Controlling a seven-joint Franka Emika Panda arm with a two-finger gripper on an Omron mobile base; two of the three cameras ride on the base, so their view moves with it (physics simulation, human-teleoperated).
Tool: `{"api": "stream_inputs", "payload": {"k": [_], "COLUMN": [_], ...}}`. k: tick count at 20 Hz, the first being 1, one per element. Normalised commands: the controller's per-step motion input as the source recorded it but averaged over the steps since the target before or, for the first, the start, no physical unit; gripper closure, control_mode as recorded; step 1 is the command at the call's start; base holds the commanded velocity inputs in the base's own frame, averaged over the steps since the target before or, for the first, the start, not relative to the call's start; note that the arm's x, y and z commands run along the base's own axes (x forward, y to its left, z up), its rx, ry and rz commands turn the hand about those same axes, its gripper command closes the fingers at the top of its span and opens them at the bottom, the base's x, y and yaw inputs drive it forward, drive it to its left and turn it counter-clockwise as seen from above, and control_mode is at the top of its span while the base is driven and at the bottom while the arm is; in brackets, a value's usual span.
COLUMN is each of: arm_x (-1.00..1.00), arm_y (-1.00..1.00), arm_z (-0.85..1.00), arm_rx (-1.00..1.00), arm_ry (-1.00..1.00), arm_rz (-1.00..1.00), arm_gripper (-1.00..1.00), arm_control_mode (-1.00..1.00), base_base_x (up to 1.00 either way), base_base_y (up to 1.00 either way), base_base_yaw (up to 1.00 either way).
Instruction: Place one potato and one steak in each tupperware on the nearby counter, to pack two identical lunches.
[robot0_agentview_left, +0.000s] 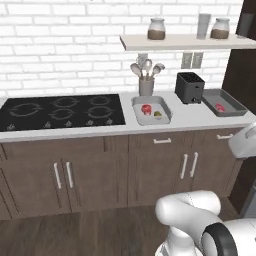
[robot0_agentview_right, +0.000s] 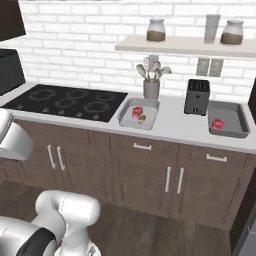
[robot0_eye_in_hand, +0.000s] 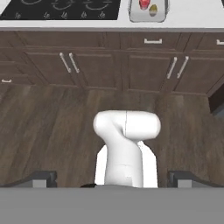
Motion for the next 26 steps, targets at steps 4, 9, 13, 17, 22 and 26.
{"api": "stream_inputs", "payload": {"k": [4, 9, 13, 17, 22, 26], "arm_x": [0.0, 0.0, 0.0, 0.0, 0.0, 0.0], "arm_y": [0.0, 0.0, 0.0, 0.0, 0.0, 0.0], "arm_z": [0.0, 0.0, 0.0, 0.0, 0.0, 0.0], "arm_rx": [0.0, 0.0, 0.0, 0.0, 0.0, 0.0], "arm_ry": [0.0, 0.0, 0.0, 0.0, 0.0, 0.0], "arm_rz": [0.0, 0.0, 0.0, 0.0, 0.0, 0.0], "arm_gripper": [-1.0, -1.0, -1.0, -1.0, -1.0, -1.0], "arm_control_mode": [1.0, 1.0, 1.0, 1.0, 1.0, 1.0], "base_base_x": [-0.46, -0.33, -0.33, -0.37, -0.34, -0.26], "base_base_y": [0.0, -0.31, -0.76, -0.85, -0.75, -0.68], "base_base_yaw": [0.22, 0.0, 0.0, 0.04, 0.07, 0.09]}}
